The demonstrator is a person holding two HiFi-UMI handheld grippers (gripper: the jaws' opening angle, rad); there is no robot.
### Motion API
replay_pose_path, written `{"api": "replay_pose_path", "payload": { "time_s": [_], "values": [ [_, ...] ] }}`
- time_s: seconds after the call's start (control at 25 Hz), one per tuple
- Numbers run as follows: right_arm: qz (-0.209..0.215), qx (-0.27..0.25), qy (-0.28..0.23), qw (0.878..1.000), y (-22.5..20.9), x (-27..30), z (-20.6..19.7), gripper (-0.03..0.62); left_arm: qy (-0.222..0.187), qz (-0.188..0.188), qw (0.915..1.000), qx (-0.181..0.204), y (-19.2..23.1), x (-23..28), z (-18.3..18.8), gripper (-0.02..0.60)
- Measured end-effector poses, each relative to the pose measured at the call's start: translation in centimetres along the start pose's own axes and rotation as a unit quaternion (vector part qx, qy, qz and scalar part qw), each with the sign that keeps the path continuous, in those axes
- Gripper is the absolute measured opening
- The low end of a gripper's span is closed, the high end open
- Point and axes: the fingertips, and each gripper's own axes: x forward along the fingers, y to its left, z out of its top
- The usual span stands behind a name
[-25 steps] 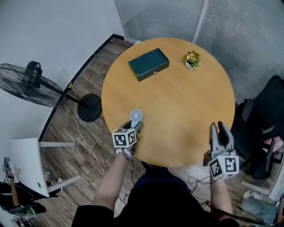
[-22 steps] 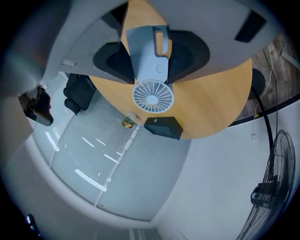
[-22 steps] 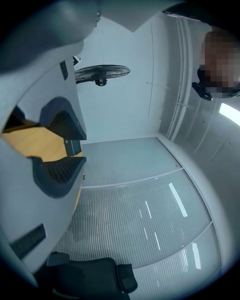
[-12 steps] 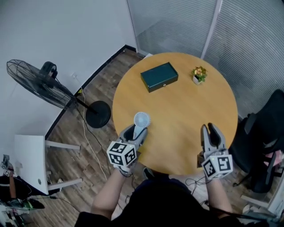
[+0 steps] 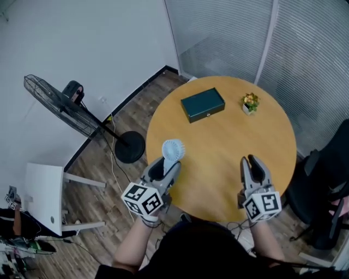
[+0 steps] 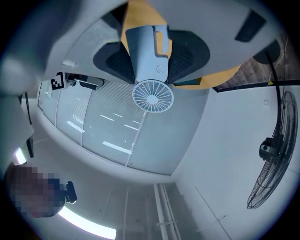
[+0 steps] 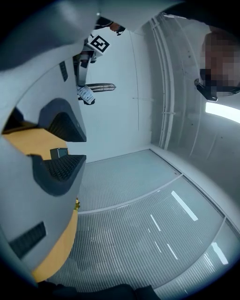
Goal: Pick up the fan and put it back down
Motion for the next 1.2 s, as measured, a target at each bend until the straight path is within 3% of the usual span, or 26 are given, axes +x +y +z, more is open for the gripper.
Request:
{"api": "replay_pose_path", "payload": {
  "time_s": [0.16, 0.44, 0.76, 1.2],
  "values": [
    [0.005, 0.020, -0.001, 1.000, -0.8, 0.2, -0.8, 0.087, -0.004, 0.016, 0.9990, 0.042, -0.4, 0.1, 1.0, 0.219],
    [-0.010, 0.019, 0.003, 1.000, -1.9, -0.1, -0.7, 0.083, -0.019, 0.034, 0.9977, 0.055, 1.0, 0.8, 2.7, 0.218],
    [-0.100, 0.018, 0.002, 0.995, -3.8, 0.4, -0.8, 0.075, -0.006, 0.026, 0.9964, 0.080, 7.1, 5.4, 3.7, 0.219],
    [-0.198, -0.003, 0.024, 0.980, 0.9, 2.4, -2.1, 0.074, 0.037, 0.002, 0.9893, 0.141, 16.6, 10.6, 2.3, 0.218]
  ]
}}
